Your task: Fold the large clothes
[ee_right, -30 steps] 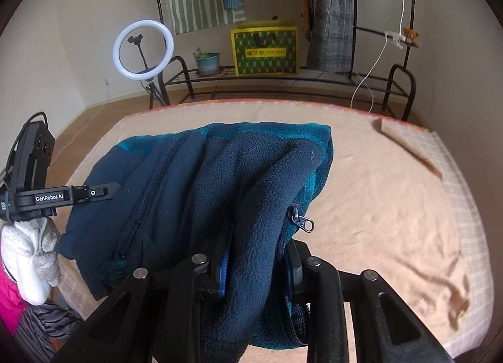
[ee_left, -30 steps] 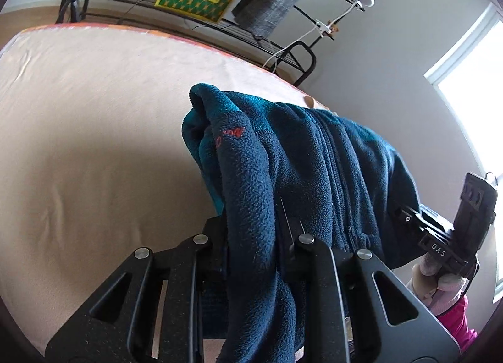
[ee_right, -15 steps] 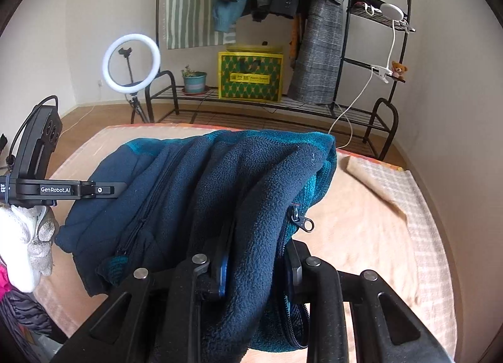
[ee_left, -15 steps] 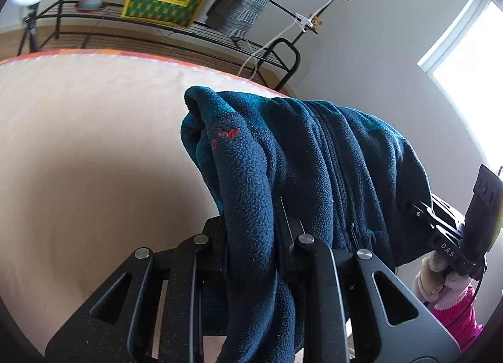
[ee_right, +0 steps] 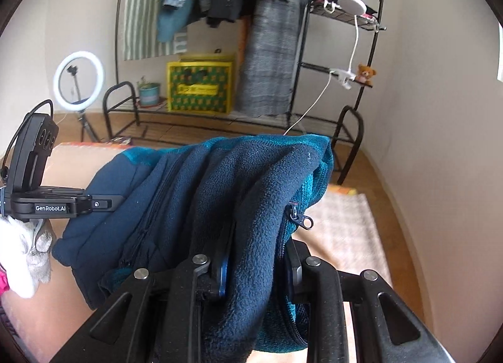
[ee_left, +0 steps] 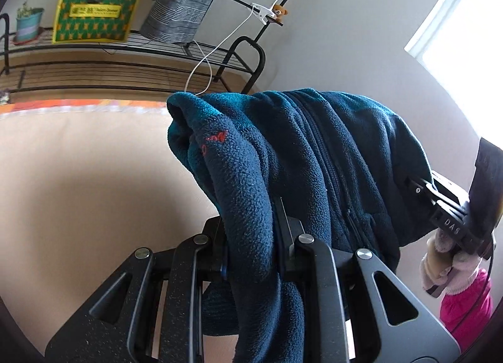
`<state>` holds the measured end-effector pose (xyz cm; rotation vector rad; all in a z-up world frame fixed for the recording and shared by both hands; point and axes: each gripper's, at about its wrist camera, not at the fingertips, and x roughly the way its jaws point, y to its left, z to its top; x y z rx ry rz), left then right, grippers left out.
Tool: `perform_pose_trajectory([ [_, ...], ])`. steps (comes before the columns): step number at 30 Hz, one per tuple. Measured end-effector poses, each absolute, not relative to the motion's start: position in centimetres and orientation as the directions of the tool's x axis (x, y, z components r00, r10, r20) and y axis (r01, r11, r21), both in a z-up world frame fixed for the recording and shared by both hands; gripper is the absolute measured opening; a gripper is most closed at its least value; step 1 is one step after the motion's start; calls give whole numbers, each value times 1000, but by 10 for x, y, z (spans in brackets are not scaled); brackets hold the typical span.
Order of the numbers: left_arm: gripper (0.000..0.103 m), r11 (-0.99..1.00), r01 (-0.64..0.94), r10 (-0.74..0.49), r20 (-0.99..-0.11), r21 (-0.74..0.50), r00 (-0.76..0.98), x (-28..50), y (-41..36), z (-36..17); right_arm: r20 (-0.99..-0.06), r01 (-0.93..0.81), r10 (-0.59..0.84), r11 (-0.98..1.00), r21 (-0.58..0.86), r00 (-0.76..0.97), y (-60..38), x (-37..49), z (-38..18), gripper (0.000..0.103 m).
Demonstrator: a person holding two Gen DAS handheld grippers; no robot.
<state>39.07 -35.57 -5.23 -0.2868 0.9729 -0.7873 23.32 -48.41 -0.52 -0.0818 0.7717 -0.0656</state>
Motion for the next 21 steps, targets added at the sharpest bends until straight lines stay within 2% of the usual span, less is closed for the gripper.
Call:
perform_pose_trajectory([
  [4,20,698,453,-709,-625,-556,327,421,-392,-66,-685,34,-114,991,-129,719,-513,264,-19,25],
  [11,20,724,471,-678,-649,-505,345,459,-447,-95,-680,71,-117,993,-95,724,-560,303,-56,25],
  [14,20,745,441,-651,-691,-501,316,471,-457,-123,-718,80,-121,993,-92,685,-581,314,-84,25],
  [16,21,753,405,-647,-694,-518,315,476,-452,-136,-779,119,-177,984,-132,602,-597,325,-113,26],
  [18,27,743,383,-663,-683,-550,306,480,-448,-142,-817,163,-238,971,-178,526,-609,330,-140,31],
  [21,35,755,408,-645,-695,-514,318,478,-450,-142,-821,192,-264,962,-192,505,-610,331,-155,33],
])
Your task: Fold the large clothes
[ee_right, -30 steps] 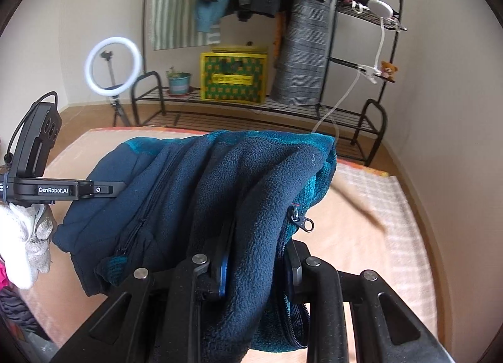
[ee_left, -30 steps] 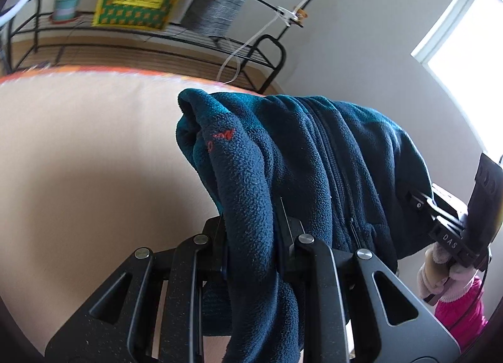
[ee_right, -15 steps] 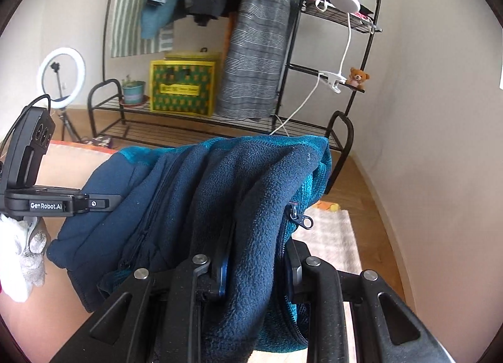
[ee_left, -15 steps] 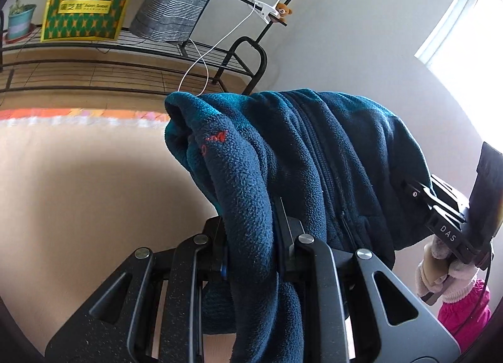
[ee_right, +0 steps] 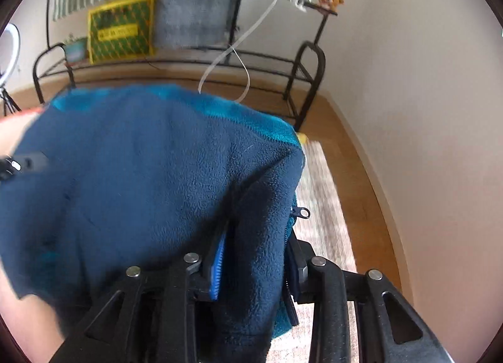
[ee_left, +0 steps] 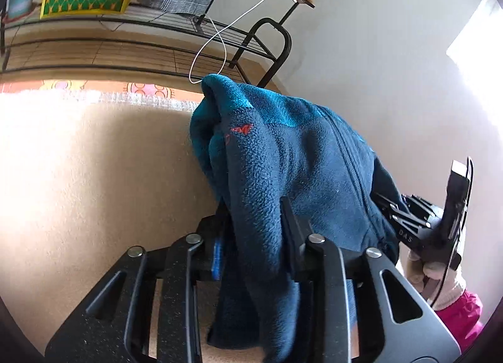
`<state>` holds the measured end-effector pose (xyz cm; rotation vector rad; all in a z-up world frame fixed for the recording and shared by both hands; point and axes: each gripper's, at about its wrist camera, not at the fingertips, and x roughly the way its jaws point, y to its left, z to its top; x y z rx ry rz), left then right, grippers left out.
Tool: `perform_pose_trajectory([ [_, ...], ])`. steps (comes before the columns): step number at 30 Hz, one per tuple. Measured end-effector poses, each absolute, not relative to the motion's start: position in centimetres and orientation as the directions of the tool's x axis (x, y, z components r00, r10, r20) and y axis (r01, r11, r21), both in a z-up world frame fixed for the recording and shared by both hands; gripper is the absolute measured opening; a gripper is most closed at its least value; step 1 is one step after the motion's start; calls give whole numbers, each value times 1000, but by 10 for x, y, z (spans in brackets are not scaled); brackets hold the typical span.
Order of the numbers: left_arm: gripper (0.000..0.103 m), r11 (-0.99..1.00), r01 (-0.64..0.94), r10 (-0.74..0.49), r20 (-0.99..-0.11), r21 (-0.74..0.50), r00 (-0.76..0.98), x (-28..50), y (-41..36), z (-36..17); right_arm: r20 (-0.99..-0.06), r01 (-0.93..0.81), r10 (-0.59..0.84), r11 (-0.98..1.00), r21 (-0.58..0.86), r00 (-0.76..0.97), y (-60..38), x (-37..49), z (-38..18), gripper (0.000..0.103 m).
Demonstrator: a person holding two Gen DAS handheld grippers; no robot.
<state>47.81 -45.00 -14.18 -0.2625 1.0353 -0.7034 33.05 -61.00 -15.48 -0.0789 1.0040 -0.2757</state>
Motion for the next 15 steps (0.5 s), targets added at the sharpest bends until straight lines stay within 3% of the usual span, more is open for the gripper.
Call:
perform_pose_trajectory([
  [4,39,765,397,-632,-707,-506,317,479,-446,-141,-822,245,-310,946,-214,477,-611,334,-156,45],
  [15,38,768,490,-617,-680,-413,395,429,-424,-60,-771,299,-318,938,-172,552,-600,296,-84,47],
])
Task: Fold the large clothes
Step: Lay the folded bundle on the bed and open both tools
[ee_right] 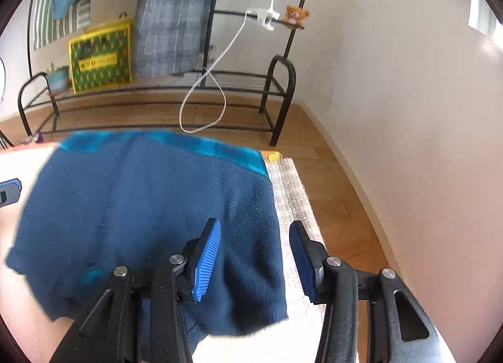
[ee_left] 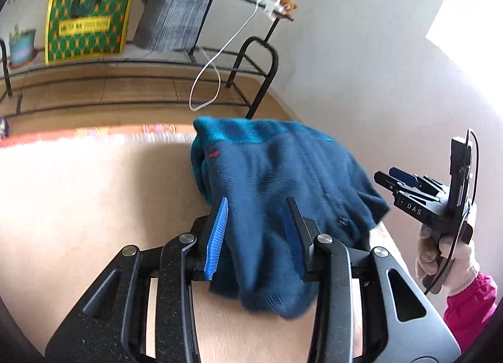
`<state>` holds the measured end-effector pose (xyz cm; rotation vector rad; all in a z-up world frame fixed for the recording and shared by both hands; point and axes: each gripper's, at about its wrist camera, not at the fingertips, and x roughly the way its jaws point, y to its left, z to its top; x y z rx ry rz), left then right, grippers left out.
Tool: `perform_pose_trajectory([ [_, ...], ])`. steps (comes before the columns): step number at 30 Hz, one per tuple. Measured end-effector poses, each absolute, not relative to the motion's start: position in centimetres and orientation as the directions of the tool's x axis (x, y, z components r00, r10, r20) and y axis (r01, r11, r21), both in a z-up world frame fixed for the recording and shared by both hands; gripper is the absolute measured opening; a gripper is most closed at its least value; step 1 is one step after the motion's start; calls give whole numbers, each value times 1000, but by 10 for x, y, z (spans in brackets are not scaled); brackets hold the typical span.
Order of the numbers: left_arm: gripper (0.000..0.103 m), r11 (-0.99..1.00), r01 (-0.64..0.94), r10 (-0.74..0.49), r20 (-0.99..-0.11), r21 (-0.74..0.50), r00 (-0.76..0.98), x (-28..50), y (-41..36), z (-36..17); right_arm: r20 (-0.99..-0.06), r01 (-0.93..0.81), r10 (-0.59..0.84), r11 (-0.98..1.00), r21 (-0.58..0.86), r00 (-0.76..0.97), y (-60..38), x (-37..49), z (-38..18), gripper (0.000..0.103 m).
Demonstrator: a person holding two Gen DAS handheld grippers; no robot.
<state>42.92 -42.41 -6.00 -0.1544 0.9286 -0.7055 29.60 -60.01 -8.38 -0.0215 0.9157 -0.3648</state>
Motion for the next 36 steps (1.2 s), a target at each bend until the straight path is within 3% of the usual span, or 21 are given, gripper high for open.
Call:
perform_pose_trajectory([
  [9,38,768,561,-607,-628,-308,487,351,-378,40,-703,288,-300,947,-140,645,-550,233,14,47],
  [22,38,730,656,-659,-447,-190,604,204,-277,198,-560,255,-267,962,-100,785,-451,100,176,47],
  [36,39,697,706,-701,-326,-126,634,87,-160,284,-438,206,-226,974,-95,870,-342,-16,256,52],
])
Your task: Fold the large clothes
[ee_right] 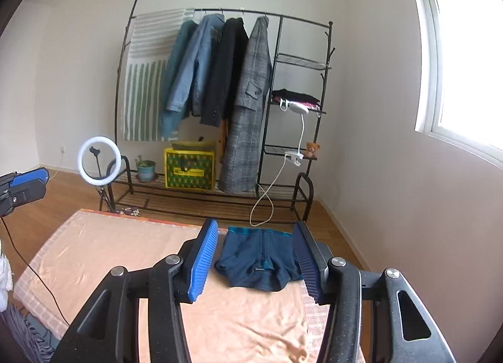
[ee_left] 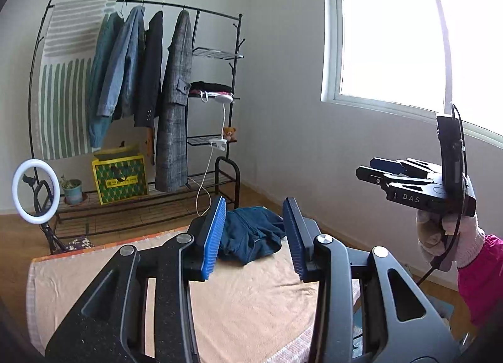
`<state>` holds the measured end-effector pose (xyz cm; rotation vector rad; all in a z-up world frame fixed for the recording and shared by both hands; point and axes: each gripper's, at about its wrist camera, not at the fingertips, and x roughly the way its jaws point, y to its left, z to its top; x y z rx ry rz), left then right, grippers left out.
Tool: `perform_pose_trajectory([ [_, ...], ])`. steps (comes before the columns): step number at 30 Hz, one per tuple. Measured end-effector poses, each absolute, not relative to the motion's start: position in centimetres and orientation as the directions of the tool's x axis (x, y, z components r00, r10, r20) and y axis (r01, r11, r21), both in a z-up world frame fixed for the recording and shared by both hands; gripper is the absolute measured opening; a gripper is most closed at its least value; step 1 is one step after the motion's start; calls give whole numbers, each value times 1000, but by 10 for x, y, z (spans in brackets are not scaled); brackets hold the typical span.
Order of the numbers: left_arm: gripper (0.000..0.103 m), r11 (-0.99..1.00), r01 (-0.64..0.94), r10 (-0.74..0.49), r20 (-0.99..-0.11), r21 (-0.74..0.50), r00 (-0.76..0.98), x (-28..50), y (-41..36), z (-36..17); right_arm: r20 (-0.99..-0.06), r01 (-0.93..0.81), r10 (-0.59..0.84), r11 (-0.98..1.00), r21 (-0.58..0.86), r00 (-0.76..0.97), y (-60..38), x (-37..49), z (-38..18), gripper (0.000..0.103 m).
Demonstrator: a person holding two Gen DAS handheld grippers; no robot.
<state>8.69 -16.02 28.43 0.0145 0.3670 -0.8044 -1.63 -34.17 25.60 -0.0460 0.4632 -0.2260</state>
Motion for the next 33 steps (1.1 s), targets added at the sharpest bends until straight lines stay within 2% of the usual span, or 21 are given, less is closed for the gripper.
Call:
perform_pose_trajectory([
  [2,41,704,701,-695,-311,-113,648,74,-148,291,-429,207,-226,974,-92,874,-330,-27,262,53],
  [4,49,702,702,-699,-303,-120,648,67,-138,294,-428,208,-227,974,-92,875,-321,-32,264,53],
  [7,53,711,692,-692,-305,-125,655,61,-125,291,-442,223,-238,971,-87,865,-310,-34,259,53],
  [9,71,718,684,-684,-314,-129,658,62,-121,284,-456,228,-237,971,-76,858,-303,-34,252,54],
  [10,76,723,679,-679,-316,-130,663,64,-119,280,-461,233,-243,969,-79,853,-300,-32,247,55],
  [11,83,731,671,-670,-315,-124,672,63,-117,275,-461,241,-253,967,-84,851,-299,-32,242,58],
  [14,89,750,654,-646,-327,-102,690,68,-116,259,-466,265,-274,960,-85,842,-295,-26,225,76],
  [16,96,750,653,-642,-350,-102,683,75,-118,245,-472,285,-287,955,-78,834,-294,-21,214,80],
  [17,99,754,649,-637,-357,-104,683,79,-119,239,-475,304,-303,950,-76,827,-293,-19,206,86],
  [23,103,779,617,-603,-406,-114,687,98,-125,200,-479,398,-381,915,-71,791,-293,-11,171,103],
  [33,103,821,558,-531,-529,-125,662,130,-139,136,-508,457,-417,888,-50,754,-303,21,103,103],
])
